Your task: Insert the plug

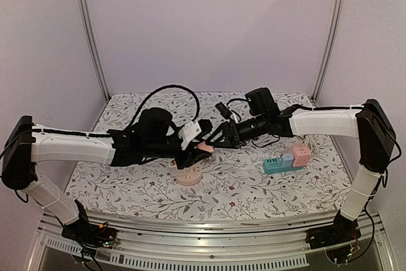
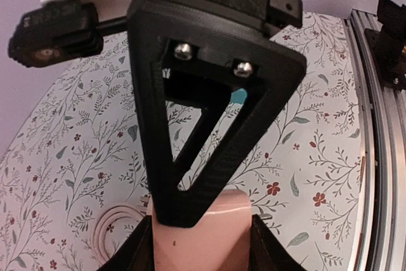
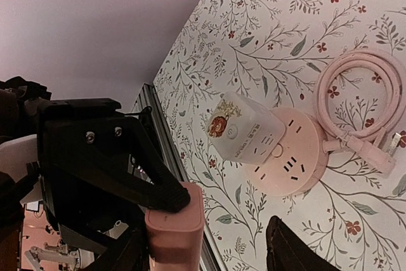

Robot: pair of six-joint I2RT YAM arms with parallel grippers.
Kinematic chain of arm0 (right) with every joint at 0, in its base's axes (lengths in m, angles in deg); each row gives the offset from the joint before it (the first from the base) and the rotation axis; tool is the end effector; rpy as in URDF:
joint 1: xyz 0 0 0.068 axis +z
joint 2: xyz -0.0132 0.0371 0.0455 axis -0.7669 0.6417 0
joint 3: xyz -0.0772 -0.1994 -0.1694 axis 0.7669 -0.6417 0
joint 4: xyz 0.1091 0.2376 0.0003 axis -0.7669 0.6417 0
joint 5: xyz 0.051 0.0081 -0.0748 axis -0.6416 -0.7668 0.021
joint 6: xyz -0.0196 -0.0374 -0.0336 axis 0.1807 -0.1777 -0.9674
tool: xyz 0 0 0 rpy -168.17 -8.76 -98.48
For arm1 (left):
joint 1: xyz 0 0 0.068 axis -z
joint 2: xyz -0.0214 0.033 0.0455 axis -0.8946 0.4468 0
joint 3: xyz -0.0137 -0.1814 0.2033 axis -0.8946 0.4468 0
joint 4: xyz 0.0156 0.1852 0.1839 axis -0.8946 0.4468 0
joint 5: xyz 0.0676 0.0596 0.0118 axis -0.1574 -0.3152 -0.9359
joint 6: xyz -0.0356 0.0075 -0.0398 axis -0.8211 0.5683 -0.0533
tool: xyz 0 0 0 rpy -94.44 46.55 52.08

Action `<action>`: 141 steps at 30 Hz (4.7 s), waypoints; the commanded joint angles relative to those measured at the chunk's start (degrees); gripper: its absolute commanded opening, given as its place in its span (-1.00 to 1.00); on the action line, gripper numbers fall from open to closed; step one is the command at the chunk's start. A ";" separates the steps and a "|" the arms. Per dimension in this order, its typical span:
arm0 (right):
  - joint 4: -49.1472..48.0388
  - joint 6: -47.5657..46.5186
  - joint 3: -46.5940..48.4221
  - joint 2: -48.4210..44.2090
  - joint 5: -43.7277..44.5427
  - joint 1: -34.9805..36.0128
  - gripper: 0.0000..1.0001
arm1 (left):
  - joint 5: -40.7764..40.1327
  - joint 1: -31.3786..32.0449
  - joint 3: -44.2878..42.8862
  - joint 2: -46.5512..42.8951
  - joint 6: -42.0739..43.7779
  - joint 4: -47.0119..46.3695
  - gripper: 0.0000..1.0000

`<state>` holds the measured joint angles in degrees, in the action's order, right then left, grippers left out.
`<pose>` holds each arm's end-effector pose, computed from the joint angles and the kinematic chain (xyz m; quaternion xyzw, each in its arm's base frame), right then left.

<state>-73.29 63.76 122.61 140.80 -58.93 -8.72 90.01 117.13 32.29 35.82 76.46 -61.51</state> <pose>0.2761 0.2763 0.2357 -0.2407 0.8081 0.5197 0.1379 0.1938 -0.2727 0.2353 0.4989 0.6908 -0.2425 0.4637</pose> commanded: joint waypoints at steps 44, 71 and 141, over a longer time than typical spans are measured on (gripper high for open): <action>-16.85 12.10 -12.35 -13.69 29.05 5.34 -0.89 | -21.75 5.85 1.77 0.00 -24.30 -14.28 0.98; -25.36 15.64 -15.15 -13.69 27.82 7.52 -0.97 | -24.71 5.83 -1.07 7.82 -28.22 -26.27 0.25; 25.23 -0.21 -0.03 -14.11 25.63 15.62 0.35 | -7.95 12.78 24.92 4.93 10.70 -53.69 -1.00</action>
<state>-49.99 63.79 121.65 125.93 -36.70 6.52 83.17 129.08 56.40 42.81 87.74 -114.30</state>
